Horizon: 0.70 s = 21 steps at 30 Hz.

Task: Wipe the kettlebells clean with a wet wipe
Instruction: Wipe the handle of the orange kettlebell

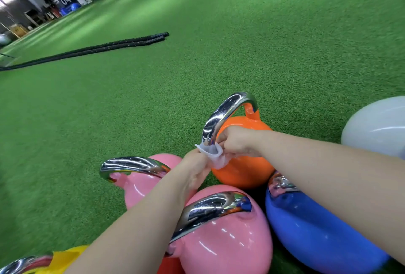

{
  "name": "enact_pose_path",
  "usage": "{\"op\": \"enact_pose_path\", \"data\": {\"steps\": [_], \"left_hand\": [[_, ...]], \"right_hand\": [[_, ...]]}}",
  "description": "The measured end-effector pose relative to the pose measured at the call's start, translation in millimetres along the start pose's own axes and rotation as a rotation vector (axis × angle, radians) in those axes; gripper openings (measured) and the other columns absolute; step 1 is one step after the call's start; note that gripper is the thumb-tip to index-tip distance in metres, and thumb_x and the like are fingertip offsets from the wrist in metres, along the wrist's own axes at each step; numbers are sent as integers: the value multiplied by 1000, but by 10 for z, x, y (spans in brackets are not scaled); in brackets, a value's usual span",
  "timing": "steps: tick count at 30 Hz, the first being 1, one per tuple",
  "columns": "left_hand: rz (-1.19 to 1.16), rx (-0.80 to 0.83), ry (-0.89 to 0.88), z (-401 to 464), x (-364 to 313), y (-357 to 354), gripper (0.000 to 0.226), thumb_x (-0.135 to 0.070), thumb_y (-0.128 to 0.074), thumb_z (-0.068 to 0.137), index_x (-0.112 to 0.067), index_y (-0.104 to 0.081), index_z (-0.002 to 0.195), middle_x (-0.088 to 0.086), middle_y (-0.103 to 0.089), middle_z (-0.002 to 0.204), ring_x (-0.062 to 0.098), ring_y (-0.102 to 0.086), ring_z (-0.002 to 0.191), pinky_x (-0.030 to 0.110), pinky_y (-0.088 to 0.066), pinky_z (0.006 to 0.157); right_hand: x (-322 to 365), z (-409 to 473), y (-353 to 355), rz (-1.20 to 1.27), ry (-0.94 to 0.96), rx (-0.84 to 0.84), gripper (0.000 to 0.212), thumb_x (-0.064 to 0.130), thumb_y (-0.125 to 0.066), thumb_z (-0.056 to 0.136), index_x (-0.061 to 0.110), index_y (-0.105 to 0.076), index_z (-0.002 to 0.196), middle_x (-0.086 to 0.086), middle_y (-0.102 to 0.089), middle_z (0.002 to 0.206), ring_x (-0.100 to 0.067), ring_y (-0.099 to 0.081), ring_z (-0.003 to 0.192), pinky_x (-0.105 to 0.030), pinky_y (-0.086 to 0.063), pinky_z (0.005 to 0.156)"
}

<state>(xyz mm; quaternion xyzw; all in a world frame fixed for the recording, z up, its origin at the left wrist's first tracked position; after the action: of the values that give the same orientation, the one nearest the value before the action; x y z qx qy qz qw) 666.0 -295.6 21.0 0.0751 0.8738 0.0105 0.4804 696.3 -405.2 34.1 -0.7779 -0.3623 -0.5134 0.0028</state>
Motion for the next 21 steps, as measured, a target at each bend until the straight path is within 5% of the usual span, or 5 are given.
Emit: {"op": "enact_pose_path", "data": {"steps": [4,10,12,18,21], "left_hand": [[-43,18,144,46,98,-24,42,17,-29,90,-12,-58,100,5,-61,97,12,-54,92,16,-41,73],[44,115,189,9,140,-114,48,25,-17,79,-11,-49,79,6,-50,77,13,-48,77,19,-40,74],[-3,57,172,12,135,-102,46,25,-17,80,-6,-51,79,8,-52,76,15,-51,78,20,-43,76],[-185,-77,185,-7,124,-86,58,27,-23,81,-5,-48,123,13,-57,111,27,-55,109,34,-48,83],[-180,-61,177,11,128,-81,59,28,-23,81,-4,-50,122,13,-61,100,23,-59,91,28,-52,77]], "right_hand": [[42,-58,-43,-146,43,38,32,-3,-42,88,-1,-57,116,-10,-53,85,-10,-37,59,-19,-30,47],[54,-39,-105,-326,46,-7,31,4,-47,89,1,-54,118,-9,-59,121,-24,-57,104,-33,-50,83],[71,-37,-89,-341,48,-15,29,3,-46,90,-1,-55,117,-14,-59,121,-22,-55,100,-28,-47,75],[18,29,-22,-458,77,-99,32,6,-54,88,5,-55,120,-8,-60,119,-25,-56,110,-29,-44,90],[-2,75,-30,-553,119,-134,36,8,-63,81,10,-56,116,-6,-61,115,-24,-58,108,-28,-46,87]]}}
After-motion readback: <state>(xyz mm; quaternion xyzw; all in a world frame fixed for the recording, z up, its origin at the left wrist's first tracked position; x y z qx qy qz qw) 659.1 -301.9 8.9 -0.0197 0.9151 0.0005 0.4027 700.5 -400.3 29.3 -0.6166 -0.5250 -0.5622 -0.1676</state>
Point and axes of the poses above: each hand's wrist, its own z-axis towards the middle knuckle, its own y-axis out of the back of the hand, x = y × z, the point moved 3 cm from there along z, towards the middle knuckle
